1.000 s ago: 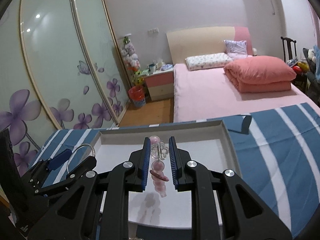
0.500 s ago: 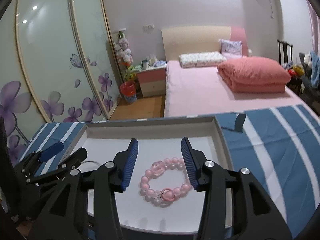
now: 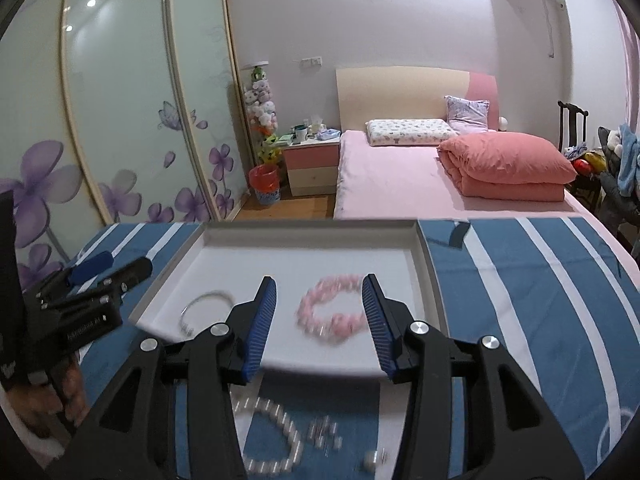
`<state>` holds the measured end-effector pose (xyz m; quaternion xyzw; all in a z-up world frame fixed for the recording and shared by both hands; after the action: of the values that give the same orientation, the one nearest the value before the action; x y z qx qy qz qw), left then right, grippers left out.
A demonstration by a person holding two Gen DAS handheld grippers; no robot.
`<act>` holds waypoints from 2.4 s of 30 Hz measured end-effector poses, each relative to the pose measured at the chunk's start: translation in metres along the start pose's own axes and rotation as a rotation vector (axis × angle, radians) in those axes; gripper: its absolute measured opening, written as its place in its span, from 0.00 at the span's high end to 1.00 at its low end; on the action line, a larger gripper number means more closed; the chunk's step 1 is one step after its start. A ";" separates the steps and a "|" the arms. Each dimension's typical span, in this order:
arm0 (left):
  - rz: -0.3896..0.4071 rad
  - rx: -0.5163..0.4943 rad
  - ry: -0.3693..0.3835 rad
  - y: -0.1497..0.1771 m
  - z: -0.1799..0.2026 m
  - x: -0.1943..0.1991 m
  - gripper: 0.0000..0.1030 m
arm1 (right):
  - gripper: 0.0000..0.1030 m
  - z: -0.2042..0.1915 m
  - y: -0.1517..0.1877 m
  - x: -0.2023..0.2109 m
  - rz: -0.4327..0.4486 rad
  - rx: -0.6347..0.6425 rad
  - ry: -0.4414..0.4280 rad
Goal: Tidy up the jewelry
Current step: 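Lower the right gripper onto the cream watch and close on it, then grasp the open silver cuff bangle with the left gripper and lift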
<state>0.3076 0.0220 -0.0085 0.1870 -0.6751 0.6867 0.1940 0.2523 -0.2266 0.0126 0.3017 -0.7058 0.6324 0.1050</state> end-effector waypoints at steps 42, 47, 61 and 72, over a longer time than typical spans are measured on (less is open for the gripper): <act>-0.118 -0.048 -0.045 0.110 -0.002 0.088 0.17 | 0.44 -0.045 0.155 0.047 -0.264 -0.049 0.024; -0.164 -0.112 -0.016 0.112 0.011 0.076 0.15 | 0.64 -0.032 0.154 0.051 -0.259 -0.079 0.020; -0.330 -0.268 0.013 0.122 0.042 0.034 0.15 | 0.64 -0.014 0.150 0.050 -0.266 -0.147 0.003; -0.357 -0.247 0.019 0.121 0.043 0.025 0.17 | 0.64 -0.014 0.149 0.049 -0.267 -0.152 -0.004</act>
<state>0.2237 -0.0220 -0.0982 0.2721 -0.7085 0.5551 0.3403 0.1270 -0.2251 -0.0832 0.3852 -0.7055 0.5568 0.2095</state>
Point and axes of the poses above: each gripper's, at about its wrist camera, not at the fingertips, and x roughly against the way its jaws point, z to its right, y to its underside, the point moved 3 cm from there along -x, roughly the way its jaws point, and after that the axes turned 3 degrees about -x, right-handed, at the moved point
